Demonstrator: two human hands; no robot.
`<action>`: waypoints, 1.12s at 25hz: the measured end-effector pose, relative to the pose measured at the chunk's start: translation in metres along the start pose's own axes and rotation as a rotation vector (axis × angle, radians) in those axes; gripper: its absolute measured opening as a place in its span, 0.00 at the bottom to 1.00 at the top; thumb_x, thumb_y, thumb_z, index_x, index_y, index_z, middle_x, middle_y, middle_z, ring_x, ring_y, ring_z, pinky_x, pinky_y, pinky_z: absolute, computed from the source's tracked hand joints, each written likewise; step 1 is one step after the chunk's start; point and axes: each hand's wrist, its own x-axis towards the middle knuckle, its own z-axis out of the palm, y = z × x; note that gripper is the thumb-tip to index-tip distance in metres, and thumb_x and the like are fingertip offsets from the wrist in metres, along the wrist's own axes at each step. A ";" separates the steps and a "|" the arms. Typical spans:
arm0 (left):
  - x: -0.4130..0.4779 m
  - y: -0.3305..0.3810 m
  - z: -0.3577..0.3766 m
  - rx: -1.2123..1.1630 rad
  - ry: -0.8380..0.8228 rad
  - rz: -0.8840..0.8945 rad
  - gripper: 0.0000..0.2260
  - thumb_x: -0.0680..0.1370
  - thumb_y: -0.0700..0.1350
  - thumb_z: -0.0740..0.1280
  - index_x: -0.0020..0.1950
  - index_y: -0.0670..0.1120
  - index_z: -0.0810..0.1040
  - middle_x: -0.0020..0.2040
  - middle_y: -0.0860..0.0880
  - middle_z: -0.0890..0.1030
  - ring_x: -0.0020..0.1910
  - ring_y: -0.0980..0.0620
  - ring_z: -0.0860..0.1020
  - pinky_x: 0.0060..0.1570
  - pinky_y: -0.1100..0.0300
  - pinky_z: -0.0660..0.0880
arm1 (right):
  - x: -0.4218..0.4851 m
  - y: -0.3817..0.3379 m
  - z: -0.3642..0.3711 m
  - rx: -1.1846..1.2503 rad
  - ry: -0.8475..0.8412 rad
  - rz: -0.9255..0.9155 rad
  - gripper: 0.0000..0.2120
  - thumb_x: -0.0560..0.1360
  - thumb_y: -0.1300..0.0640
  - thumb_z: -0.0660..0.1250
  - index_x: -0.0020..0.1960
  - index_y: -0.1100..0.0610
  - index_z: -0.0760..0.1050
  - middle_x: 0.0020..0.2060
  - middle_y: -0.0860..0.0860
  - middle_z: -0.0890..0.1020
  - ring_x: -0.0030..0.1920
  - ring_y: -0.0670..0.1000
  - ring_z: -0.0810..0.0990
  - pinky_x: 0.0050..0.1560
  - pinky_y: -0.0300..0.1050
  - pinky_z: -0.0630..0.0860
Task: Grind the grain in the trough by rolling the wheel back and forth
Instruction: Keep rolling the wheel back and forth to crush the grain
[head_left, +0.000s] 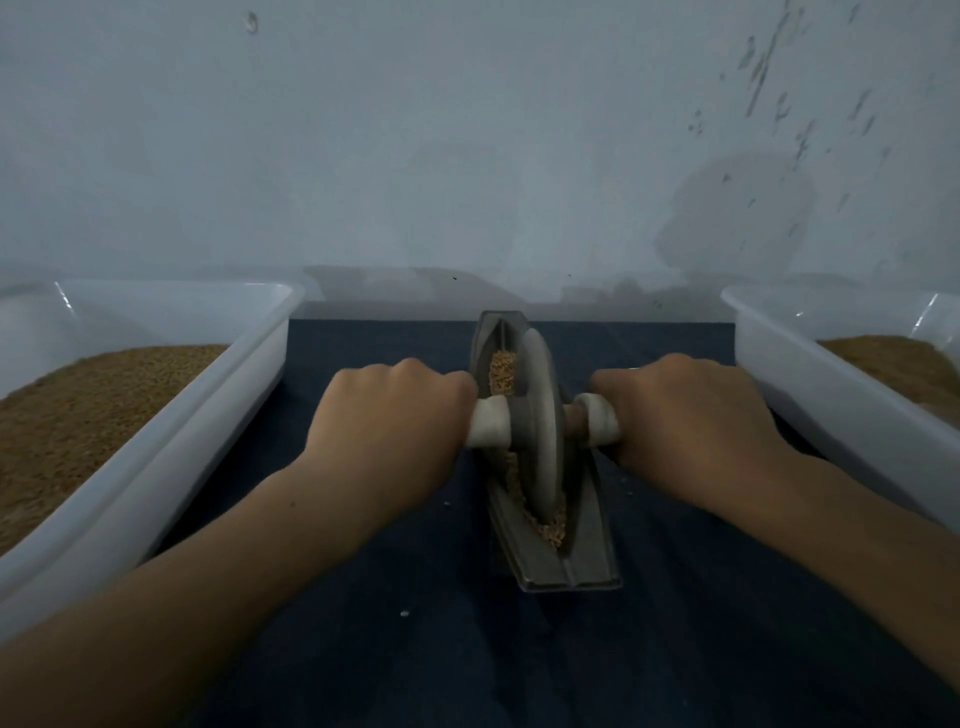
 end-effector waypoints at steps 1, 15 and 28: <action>0.005 0.000 0.003 0.020 -0.044 -0.004 0.23 0.63 0.50 0.76 0.38 0.54 0.60 0.28 0.54 0.52 0.24 0.54 0.49 0.26 0.63 0.46 | 0.001 0.001 0.004 0.010 -0.036 0.014 0.24 0.61 0.50 0.77 0.34 0.44 0.58 0.24 0.43 0.60 0.23 0.45 0.57 0.29 0.35 0.47; -0.003 -0.001 0.006 -0.036 0.022 -0.012 0.24 0.62 0.51 0.76 0.37 0.56 0.59 0.28 0.56 0.52 0.25 0.57 0.47 0.27 0.64 0.45 | 0.002 -0.004 -0.002 0.014 0.032 -0.035 0.26 0.58 0.52 0.79 0.35 0.45 0.59 0.25 0.44 0.58 0.23 0.51 0.63 0.28 0.36 0.49; 0.044 -0.003 0.035 -0.068 -0.079 -0.124 0.08 0.74 0.47 0.67 0.43 0.51 0.68 0.32 0.52 0.63 0.29 0.48 0.67 0.30 0.56 0.62 | 0.051 -0.004 0.022 0.133 -0.176 0.140 0.12 0.73 0.49 0.70 0.39 0.46 0.66 0.39 0.49 0.77 0.41 0.57 0.78 0.36 0.46 0.67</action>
